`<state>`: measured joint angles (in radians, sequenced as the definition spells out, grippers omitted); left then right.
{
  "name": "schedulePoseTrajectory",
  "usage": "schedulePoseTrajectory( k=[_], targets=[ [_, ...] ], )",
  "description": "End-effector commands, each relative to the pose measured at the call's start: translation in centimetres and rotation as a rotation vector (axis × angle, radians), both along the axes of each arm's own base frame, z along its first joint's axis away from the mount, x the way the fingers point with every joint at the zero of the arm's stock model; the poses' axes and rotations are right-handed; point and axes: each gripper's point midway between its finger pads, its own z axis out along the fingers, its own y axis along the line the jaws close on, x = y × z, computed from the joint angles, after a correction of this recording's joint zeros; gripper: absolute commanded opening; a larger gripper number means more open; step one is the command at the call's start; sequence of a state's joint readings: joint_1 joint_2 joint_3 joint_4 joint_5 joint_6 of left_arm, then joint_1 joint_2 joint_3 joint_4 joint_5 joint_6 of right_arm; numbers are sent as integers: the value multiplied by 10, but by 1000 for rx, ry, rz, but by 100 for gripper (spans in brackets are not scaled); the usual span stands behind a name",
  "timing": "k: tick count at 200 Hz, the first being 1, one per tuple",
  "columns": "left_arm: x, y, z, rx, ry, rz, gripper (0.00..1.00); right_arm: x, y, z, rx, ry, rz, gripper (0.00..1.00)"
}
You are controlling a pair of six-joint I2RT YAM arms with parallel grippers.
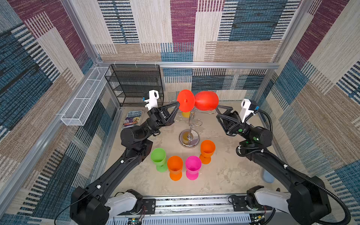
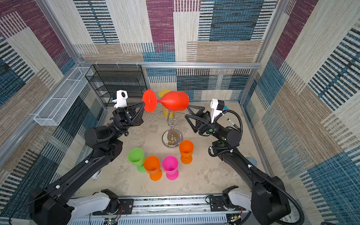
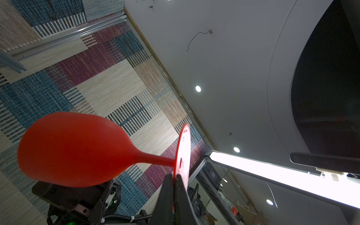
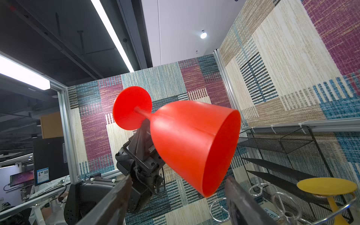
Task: Take the wine glass off the wine glass rack
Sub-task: Pick up the wine glass from the wine glass rack.
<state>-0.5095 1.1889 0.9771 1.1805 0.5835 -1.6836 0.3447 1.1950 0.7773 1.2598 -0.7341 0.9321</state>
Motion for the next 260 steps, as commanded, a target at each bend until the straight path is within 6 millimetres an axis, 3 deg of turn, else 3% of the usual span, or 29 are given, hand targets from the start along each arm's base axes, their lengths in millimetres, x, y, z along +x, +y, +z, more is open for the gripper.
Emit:
schedulePoseTrajectory(
  k=[1,46,82,167,260],
  targets=[
    [-5,5,8,-72,-9,-28,0,-17,-2,12,11,-88,30,74],
    [-3,-4,4,-93,6,-68,0,-12,-4,13,13,-89,22,70],
    [-3,-9,3,-114,24,-99,0,-11,-6,12,21,-99,25,60],
    [4,-15,-4,-128,54,-120,0,-21,-12,15,30,-131,26,47],
    [10,-22,-5,-135,71,-133,2,-22,-16,14,29,-104,-18,22]
  ],
)
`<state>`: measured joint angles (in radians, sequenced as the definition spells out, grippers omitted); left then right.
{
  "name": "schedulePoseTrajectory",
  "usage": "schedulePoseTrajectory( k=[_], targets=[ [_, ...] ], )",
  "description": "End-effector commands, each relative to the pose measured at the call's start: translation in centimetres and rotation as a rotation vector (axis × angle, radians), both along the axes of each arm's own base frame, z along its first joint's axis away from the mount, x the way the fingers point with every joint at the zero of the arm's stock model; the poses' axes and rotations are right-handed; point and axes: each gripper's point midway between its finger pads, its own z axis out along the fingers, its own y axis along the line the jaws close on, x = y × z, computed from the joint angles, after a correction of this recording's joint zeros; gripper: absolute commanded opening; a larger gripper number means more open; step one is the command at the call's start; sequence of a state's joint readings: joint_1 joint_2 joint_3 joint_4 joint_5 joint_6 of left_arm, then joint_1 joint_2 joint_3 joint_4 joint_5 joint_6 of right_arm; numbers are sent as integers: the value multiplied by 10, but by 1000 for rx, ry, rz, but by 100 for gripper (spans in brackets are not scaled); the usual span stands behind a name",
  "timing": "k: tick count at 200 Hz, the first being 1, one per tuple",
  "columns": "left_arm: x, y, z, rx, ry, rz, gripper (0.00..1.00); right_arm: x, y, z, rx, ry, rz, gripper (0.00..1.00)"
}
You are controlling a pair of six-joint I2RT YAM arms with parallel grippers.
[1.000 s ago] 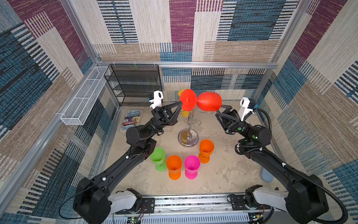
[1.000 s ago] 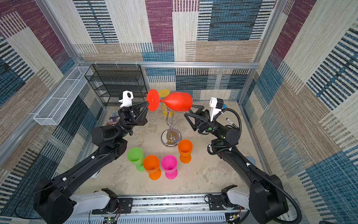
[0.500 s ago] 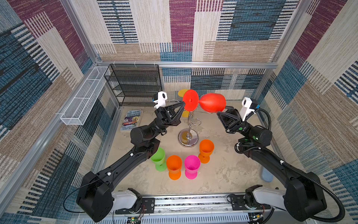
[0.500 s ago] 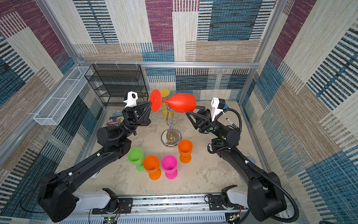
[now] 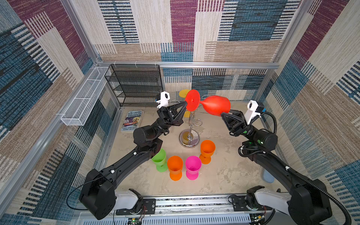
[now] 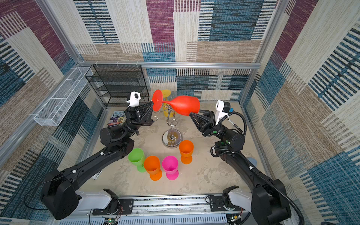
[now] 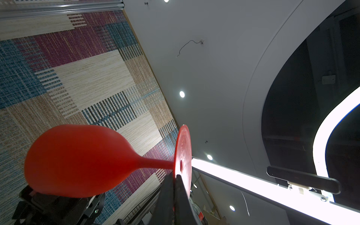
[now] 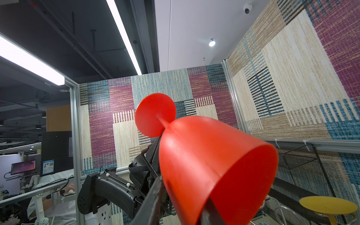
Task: Take the wine glass off the wine glass rack
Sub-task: Pick up the wine glass from the wine glass rack, then place the wine glass at the center of the table.
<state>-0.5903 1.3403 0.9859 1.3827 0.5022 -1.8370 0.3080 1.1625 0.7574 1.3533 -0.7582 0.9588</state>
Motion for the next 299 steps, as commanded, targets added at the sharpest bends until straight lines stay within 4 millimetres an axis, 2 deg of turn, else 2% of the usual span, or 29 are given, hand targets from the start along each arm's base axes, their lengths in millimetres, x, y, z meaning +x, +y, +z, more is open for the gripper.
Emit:
schedulePoseTrajectory(
  k=[1,21,66,96,120,145,174,187,215,242,276,299],
  targets=[
    [-3,3,5,-23,-19,4,2,-4,-2,3,8,-19,-12,21],
    [-2,2,5,-23,-18,5,6,-4,-4,3,20,-7,-24,14],
    [-5,-5,8,-20,-37,-6,26,6,-11,8,48,68,-76,0],
    [-7,-10,5,-4,-63,1,44,17,-19,18,52,129,-165,0],
    [-11,-15,0,25,-103,14,54,25,-27,27,36,169,-263,0],
    [-18,-22,-6,71,-166,13,57,37,-41,34,-15,242,-423,0],
    [-21,-32,-15,146,-228,23,58,36,-69,46,-75,310,-637,0],
    [-20,-39,-20,209,-248,41,59,33,-85,44,-116,364,-738,0],
    [-13,-48,-35,401,-284,140,59,20,-115,30,-194,441,-904,0],
    [-6,-42,-52,614,-281,275,59,13,-135,1,-263,529,-1011,0],
    [-10,-16,-53,751,-313,440,59,20,-132,-36,-355,630,-997,0],
    [-20,1,-51,790,-341,511,59,20,-130,-45,-375,668,-983,0]
  ],
)
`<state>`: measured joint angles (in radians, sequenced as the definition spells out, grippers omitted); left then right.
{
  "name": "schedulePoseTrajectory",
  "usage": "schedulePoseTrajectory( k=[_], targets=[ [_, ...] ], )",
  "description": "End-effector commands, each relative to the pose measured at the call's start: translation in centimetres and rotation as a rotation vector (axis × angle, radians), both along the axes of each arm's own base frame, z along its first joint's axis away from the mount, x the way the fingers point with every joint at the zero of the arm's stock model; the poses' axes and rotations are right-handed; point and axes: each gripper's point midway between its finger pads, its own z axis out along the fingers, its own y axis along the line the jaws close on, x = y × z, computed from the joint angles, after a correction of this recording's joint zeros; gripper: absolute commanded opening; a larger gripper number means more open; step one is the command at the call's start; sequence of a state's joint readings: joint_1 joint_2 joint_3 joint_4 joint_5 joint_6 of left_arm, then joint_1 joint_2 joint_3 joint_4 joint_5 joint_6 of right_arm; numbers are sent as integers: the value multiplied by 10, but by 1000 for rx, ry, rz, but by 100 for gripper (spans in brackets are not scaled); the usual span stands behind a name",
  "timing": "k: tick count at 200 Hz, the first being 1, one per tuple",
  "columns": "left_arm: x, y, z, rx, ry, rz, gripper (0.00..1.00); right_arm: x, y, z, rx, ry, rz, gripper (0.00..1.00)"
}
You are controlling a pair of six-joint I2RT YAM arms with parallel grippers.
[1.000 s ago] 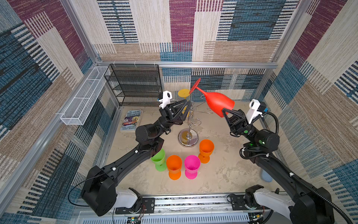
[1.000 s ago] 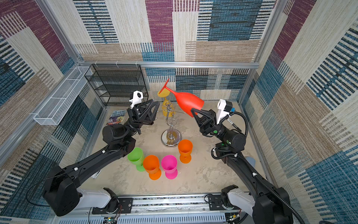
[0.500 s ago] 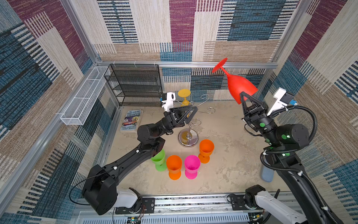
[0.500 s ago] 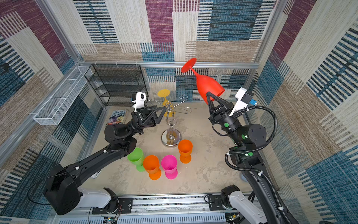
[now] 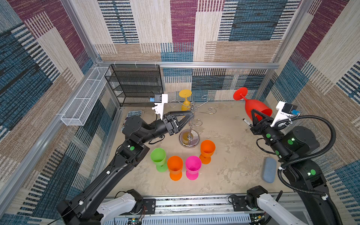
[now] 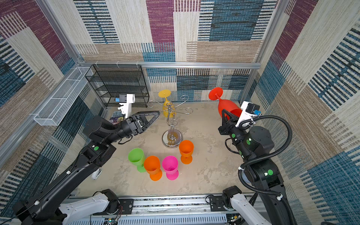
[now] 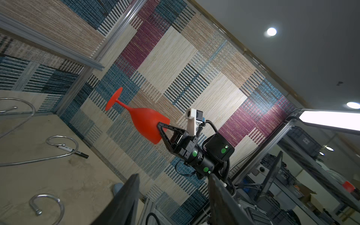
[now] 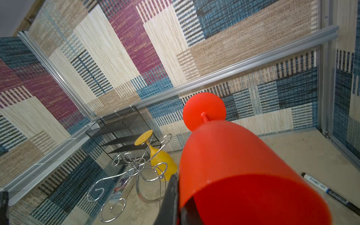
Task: Take the wine glass off the wine glass rack
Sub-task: Place the wine glass at the center of the table.
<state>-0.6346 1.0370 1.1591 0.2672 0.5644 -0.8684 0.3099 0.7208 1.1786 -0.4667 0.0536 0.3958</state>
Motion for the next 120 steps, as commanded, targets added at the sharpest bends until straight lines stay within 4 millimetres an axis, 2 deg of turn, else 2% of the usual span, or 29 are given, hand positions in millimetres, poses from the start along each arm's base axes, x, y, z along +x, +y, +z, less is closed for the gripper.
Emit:
schedulePoseTrajectory(
  k=[1,21,46,104,120],
  targets=[
    [6,13,-24,143,-38,127,59,0,-3,-17,-18,68,-20,0],
    [-1,25,-21,161,-68,174,59,1,-7,-26,-44,109,-41,0],
    [-7,35,-19,166,-90,203,59,5,1,-44,-65,178,-2,0],
    [-15,43,-22,177,-100,219,59,32,32,-122,-135,414,124,0],
    [-16,44,-24,177,-97,220,59,39,38,-138,-152,465,146,0]
  ],
)
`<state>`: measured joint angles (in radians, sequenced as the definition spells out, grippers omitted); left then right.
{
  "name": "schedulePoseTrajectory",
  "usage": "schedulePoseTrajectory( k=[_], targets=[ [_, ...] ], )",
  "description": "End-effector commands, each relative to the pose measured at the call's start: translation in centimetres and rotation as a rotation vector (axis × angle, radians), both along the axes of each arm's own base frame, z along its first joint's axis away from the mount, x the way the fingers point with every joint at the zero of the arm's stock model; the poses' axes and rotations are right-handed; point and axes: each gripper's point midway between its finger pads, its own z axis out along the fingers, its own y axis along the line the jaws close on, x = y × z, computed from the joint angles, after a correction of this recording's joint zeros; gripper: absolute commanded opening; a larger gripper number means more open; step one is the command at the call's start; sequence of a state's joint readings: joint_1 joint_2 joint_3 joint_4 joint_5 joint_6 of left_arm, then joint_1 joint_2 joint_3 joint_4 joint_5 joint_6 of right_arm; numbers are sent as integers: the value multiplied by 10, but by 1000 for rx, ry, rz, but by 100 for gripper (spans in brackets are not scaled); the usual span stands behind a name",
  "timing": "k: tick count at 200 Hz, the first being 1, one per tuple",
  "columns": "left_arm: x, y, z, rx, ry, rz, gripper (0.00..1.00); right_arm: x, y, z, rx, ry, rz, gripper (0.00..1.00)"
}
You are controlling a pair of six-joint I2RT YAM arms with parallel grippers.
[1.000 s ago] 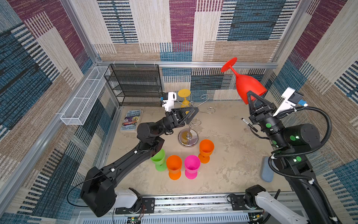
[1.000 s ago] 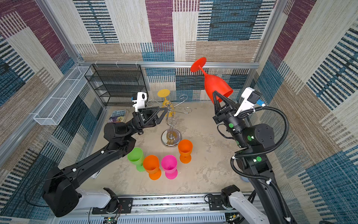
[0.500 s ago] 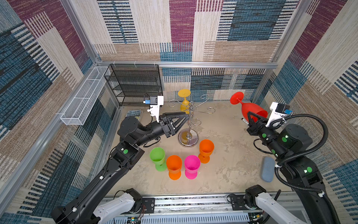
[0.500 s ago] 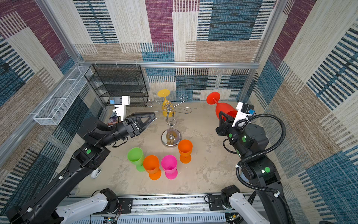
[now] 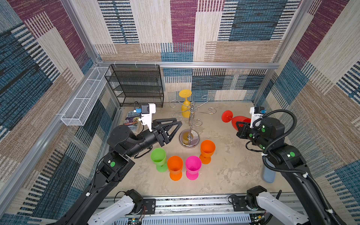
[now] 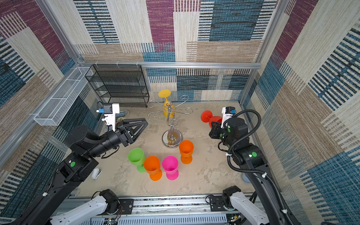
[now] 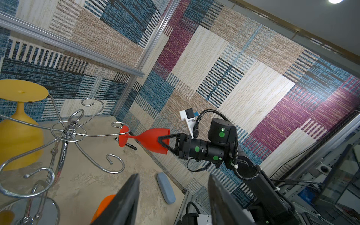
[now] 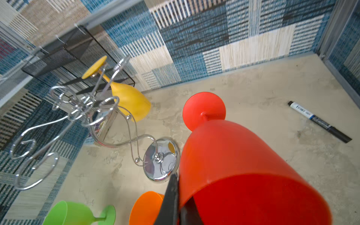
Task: Take the wine glass off the wine glass rack
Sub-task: Place the wine glass at the center of the table.
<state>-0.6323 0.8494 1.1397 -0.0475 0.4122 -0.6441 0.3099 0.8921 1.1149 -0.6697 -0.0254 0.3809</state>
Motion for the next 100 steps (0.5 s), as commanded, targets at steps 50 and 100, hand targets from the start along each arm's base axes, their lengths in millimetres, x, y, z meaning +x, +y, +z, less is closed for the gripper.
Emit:
schedulePoseTrajectory(
  k=[50,100],
  targets=[
    [0,3,-9,40,-35,25,59,21,30,-69,-77,219,155,0],
    [1,1,-13,50,-29,18,59,24,39,-113,-121,339,223,0]
  ],
)
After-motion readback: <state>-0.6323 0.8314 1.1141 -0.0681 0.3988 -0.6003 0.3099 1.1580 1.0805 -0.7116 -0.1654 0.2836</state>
